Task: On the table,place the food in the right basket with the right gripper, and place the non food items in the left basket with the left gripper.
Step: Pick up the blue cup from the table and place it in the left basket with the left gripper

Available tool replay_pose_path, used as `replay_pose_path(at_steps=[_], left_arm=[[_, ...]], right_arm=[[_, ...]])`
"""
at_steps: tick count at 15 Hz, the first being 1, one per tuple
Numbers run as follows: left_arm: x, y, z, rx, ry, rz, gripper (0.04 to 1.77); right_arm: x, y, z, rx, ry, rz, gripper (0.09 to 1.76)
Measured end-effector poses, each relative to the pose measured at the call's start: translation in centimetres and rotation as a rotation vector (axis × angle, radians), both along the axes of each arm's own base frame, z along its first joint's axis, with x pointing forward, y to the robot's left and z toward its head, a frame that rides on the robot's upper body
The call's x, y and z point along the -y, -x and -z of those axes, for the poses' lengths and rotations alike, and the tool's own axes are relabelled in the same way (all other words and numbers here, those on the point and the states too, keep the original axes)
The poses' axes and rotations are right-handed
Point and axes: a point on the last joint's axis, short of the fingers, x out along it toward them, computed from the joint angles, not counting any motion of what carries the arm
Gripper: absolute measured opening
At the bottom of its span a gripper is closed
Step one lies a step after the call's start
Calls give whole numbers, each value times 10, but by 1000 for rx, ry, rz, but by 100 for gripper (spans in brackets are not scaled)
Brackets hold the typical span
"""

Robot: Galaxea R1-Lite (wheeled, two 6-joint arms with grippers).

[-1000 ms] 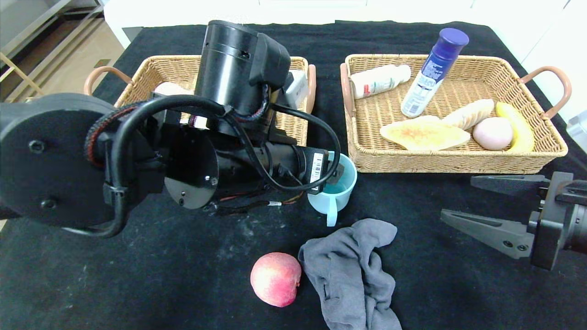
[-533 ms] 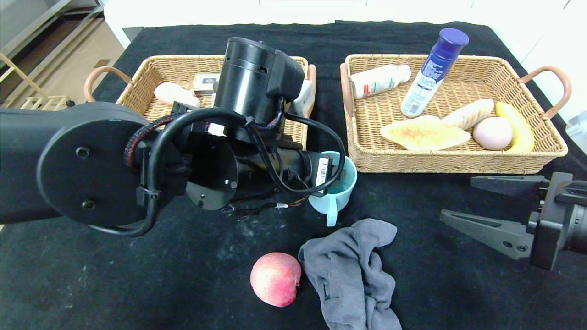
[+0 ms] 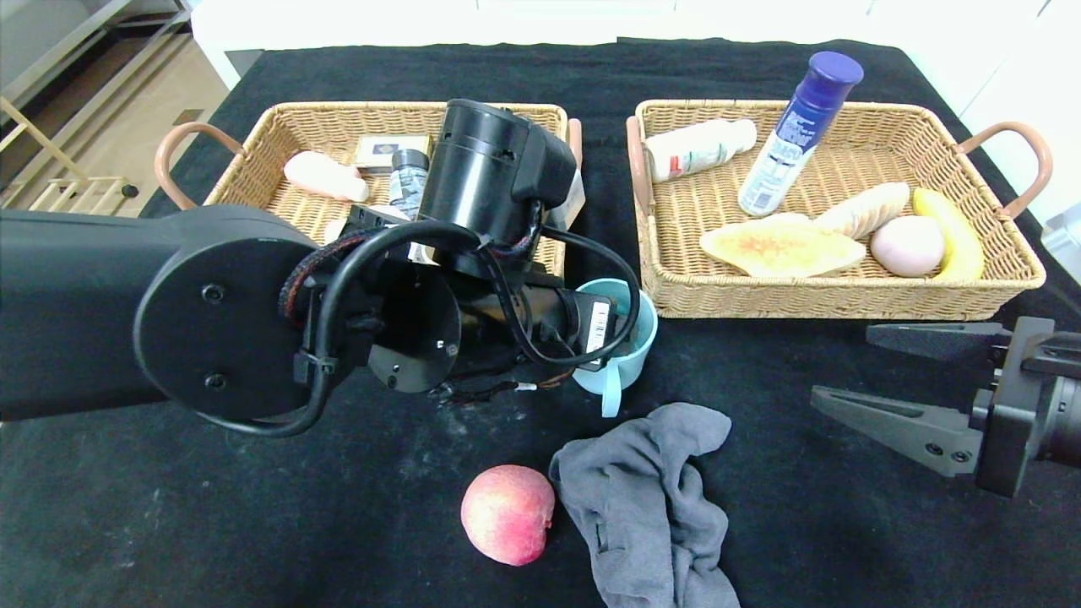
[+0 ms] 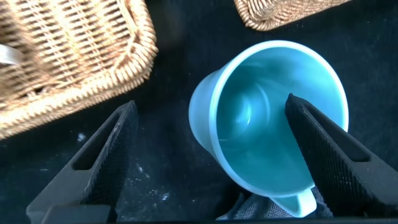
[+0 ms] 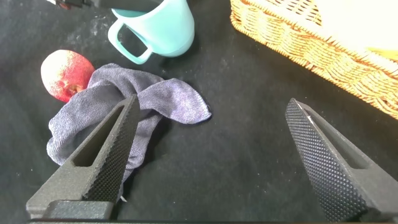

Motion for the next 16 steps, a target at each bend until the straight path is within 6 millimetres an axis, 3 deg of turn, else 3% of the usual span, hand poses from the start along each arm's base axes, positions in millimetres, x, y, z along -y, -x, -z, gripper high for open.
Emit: replay_pose_path(at_steps=[4, 7, 11, 12, 16], left_arm=[[2, -2, 3, -6, -1, -2, 171], [2, -2, 4, -13, -4, 4, 118], [3, -3, 6, -19, -8, 8, 73], [3, -3, 6, -21, -10, 9, 21], [3, -2, 9, -28, -18, 10, 20]], right_arm=[[0, 0, 0, 0, 0, 0, 171], [0, 0, 0, 0, 0, 0, 171], [0, 0, 0, -2, 1, 1, 171], [0, 0, 1, -2, 1, 0, 171], [0, 0, 1, -3, 1, -1, 171]])
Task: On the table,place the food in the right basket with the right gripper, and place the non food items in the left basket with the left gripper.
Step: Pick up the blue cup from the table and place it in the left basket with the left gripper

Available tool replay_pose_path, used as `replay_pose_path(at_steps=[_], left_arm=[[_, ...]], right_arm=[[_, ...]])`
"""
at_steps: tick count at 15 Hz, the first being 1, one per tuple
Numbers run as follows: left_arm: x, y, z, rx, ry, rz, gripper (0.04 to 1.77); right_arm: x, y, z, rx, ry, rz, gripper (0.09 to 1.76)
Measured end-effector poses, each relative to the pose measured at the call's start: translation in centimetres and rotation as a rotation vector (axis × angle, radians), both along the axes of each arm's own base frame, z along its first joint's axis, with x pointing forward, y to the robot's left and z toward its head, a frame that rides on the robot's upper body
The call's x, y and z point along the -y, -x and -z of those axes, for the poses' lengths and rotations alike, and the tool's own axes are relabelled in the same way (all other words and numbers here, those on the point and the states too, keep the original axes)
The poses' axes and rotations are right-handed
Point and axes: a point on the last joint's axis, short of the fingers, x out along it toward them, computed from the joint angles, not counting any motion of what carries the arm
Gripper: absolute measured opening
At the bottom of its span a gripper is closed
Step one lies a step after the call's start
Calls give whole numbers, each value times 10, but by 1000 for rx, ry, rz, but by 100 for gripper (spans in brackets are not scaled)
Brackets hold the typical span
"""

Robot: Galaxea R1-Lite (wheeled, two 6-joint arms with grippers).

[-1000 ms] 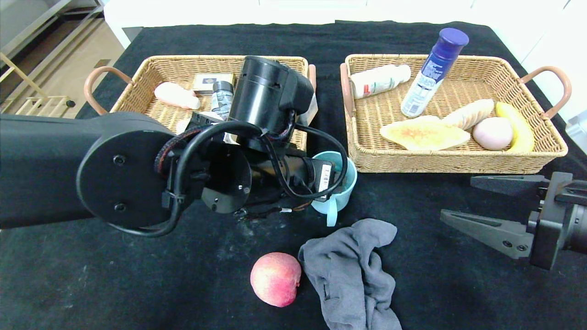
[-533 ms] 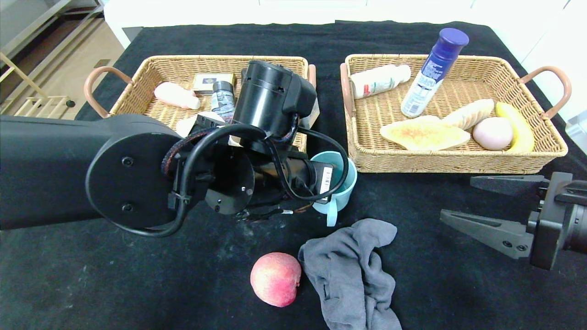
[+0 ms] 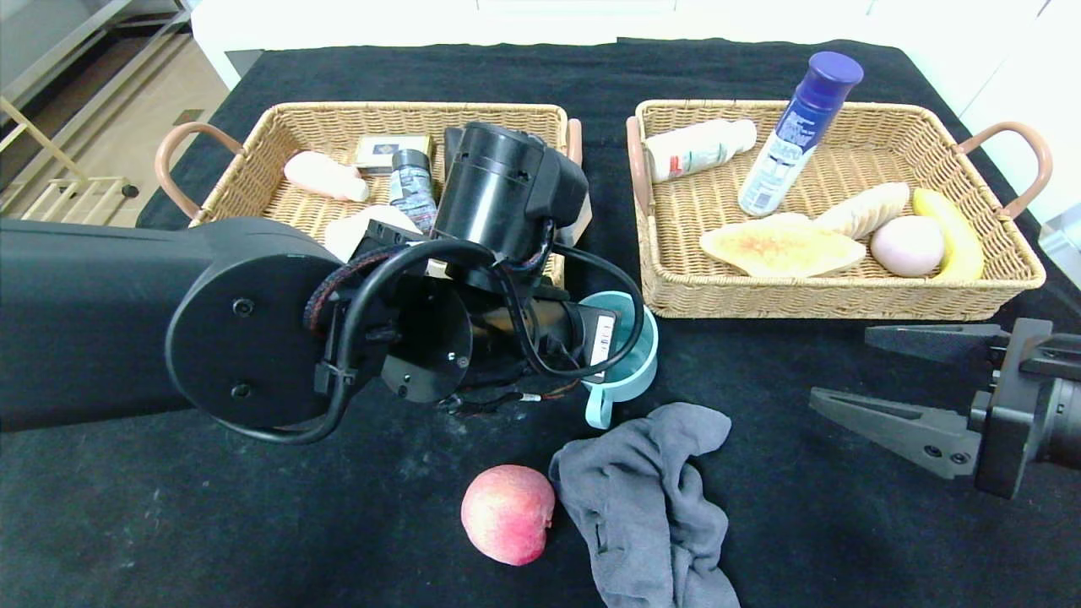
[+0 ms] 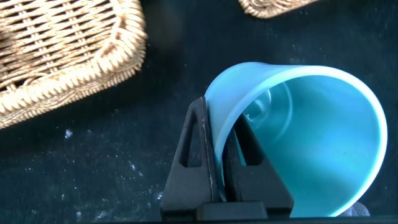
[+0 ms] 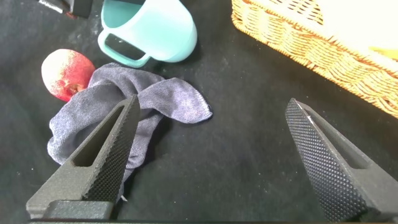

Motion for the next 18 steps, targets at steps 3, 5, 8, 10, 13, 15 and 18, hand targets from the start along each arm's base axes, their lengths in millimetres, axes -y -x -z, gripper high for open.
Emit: replay_pose_path(at_steps=[3, 5, 8, 10, 13, 15, 18], left_arm=[[0, 0, 1, -3, -2, 0, 20], [0, 0, 1, -4, -3, 0, 20], [-1, 1, 1, -5, -5, 1, 20], [-3, 3, 0, -7, -4, 4, 20], [-11, 14, -5, -10, 15, 26, 20], [-19, 24, -10, -25, 53, 62, 20], [-35, 37, -25, 3, 96, 69, 20]], right_arm=[[0, 0, 0, -2, 1, 0, 171], [0, 0, 1, -2, 1, 0, 171], [0, 0, 0, -2, 1, 0, 171], [0, 0, 1, -3, 2, -2, 171], [-1, 0, 2, -5, 4, -4, 171], [-1, 0, 2, -5, 4, -5, 171], [-2, 0, 2, -7, 6, -7, 171]])
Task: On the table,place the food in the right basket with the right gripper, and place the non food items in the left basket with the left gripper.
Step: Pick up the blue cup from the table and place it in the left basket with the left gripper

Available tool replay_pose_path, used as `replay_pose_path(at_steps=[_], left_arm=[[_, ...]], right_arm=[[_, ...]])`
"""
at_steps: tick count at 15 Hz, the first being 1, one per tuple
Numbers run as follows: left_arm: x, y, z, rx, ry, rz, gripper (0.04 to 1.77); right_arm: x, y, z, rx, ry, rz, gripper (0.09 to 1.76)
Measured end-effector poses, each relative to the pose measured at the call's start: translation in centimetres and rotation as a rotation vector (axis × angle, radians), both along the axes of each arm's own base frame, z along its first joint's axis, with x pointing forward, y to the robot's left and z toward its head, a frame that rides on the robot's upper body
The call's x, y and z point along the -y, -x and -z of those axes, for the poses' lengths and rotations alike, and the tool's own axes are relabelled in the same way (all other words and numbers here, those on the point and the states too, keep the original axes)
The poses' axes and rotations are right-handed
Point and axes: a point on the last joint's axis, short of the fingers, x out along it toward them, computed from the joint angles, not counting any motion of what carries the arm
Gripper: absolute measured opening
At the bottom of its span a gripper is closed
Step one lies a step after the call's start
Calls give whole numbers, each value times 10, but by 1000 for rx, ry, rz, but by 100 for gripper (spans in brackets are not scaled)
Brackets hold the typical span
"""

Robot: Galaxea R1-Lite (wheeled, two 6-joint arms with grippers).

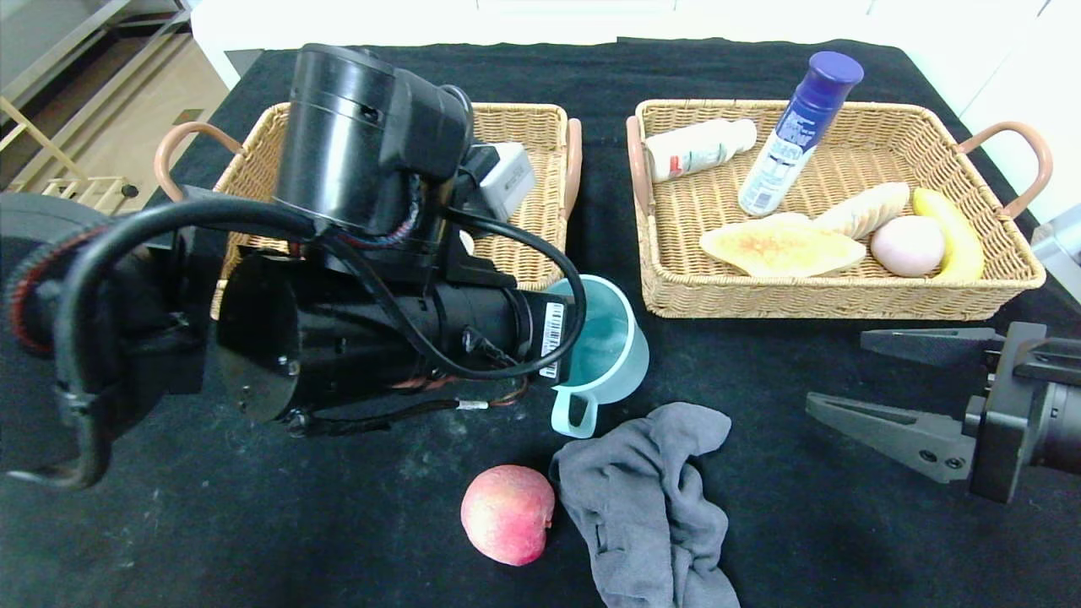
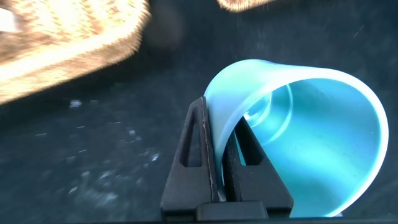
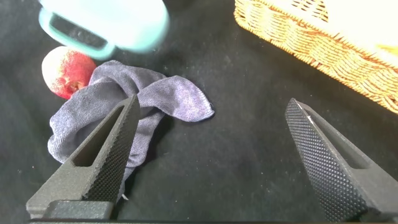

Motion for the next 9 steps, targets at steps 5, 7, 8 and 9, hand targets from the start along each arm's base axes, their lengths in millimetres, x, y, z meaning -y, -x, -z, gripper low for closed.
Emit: replay_pose_path(at_steps=[5, 7, 8, 9], left_arm=[[-30, 10, -17, 36, 42, -33, 20], [-40, 10, -23, 51, 58, -41, 20], [-44, 9, -26, 60, 66, -53, 20], [-48, 7, -29, 70, 72, -64, 20]], right_arm=[[-1, -1, 2, -6, 4, -2, 171], [-1, -1, 2, -9, 5, -2, 171], [-1, -1, 2, -9, 5, -2, 171], [-1, -2, 2, -9, 5, -3, 171]])
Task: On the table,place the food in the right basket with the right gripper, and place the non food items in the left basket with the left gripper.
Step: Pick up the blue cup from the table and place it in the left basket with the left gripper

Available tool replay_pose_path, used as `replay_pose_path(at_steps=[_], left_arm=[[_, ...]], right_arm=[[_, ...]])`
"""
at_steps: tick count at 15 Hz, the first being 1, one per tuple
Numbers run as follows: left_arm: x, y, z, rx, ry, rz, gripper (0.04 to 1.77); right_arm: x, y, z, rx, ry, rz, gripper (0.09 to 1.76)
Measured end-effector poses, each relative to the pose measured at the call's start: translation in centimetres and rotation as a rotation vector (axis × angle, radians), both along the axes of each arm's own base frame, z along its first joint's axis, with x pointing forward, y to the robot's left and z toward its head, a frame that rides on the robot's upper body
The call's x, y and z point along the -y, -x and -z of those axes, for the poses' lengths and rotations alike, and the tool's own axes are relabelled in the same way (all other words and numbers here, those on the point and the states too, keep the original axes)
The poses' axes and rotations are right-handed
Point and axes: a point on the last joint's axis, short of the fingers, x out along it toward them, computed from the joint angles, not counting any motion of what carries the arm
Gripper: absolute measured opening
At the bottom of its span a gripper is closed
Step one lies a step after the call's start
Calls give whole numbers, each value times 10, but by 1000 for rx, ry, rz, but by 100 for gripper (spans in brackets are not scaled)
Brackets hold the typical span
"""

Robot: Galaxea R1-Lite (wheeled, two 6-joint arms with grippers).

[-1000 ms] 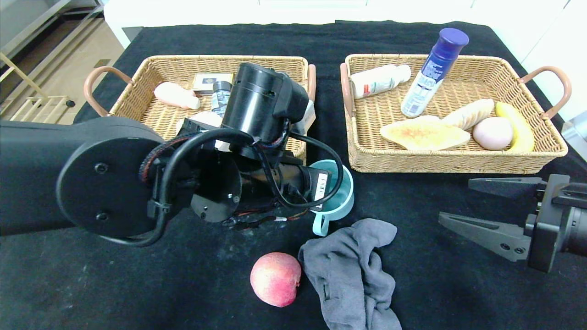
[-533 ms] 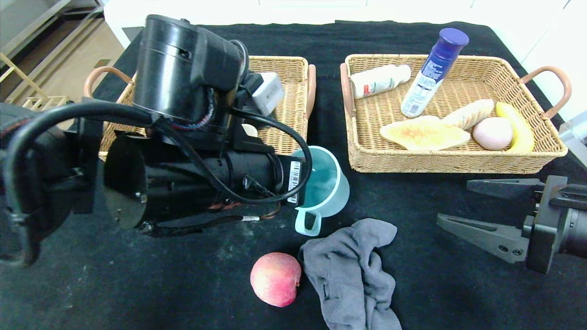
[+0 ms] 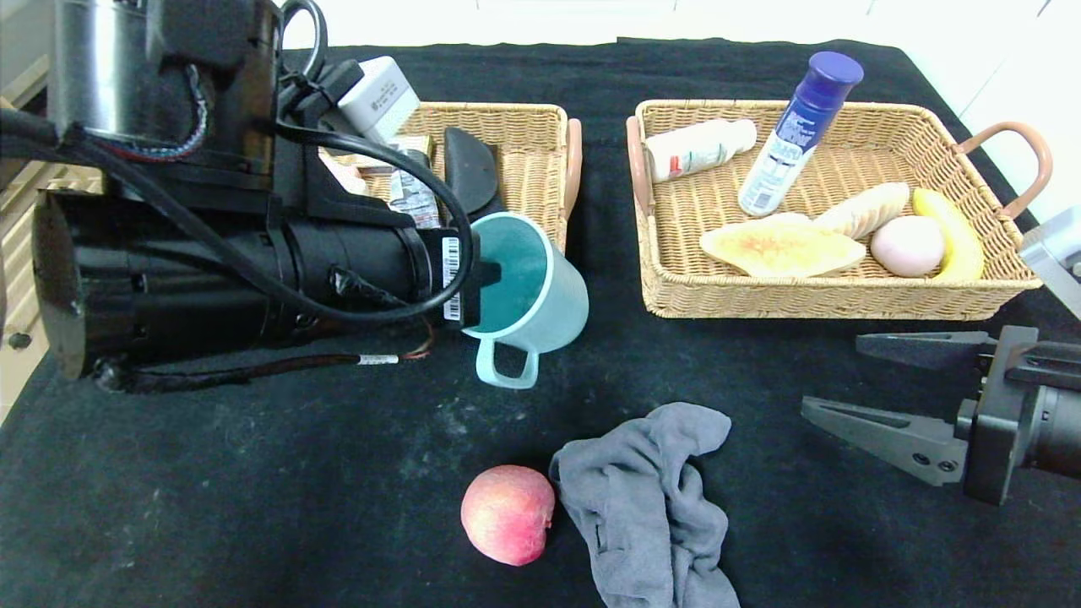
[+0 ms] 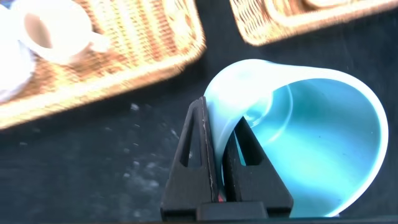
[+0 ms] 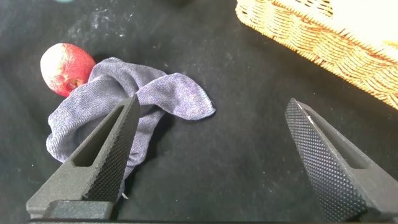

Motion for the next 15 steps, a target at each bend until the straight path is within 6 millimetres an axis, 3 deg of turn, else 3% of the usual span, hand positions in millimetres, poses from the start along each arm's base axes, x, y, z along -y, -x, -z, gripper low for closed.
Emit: replay_pose_path(at_steps=[8, 15], left_arm=[[-29, -27, -17, 79, 31, -83, 20], [-34, -65, -24, 105, 48, -120, 20]], right_arm=[[0, 0, 0, -2, 0, 0, 171], [0, -1, 1, -4, 1, 1, 171]])
